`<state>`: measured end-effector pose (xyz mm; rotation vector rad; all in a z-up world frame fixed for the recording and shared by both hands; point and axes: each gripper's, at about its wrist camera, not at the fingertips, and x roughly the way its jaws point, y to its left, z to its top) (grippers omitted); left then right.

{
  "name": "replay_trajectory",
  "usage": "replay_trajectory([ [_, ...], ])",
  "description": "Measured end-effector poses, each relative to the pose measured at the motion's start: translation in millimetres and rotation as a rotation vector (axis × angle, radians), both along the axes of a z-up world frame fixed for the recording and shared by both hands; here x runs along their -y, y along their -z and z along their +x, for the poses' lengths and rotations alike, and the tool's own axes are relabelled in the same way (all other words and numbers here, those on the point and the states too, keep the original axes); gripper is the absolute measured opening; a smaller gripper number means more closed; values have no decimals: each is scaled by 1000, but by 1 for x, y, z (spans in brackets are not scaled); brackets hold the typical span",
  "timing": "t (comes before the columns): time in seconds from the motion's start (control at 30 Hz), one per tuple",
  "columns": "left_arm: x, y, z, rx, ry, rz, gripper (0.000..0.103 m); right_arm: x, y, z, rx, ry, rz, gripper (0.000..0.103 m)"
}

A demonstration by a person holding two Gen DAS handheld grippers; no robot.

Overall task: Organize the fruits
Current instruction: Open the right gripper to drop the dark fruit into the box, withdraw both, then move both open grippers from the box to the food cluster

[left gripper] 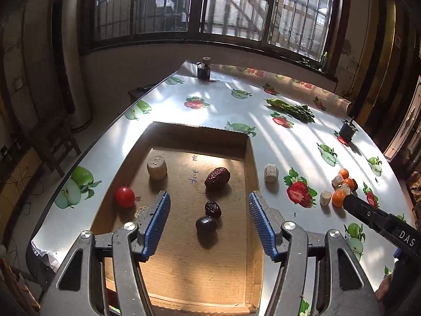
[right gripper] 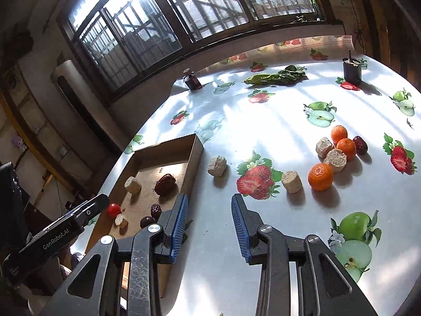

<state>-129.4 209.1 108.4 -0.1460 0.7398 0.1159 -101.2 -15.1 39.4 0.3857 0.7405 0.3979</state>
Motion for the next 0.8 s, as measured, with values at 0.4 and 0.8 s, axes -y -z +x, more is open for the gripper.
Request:
replay_trajectory([
  [0.4, 49, -2, 8, -8, 51, 125, 66, 96, -7, -4, 14, 180, 81, 44],
  [0.8, 67, 17, 28, -96, 107, 54, 70, 149, 3, -8, 17, 287, 26, 45],
])
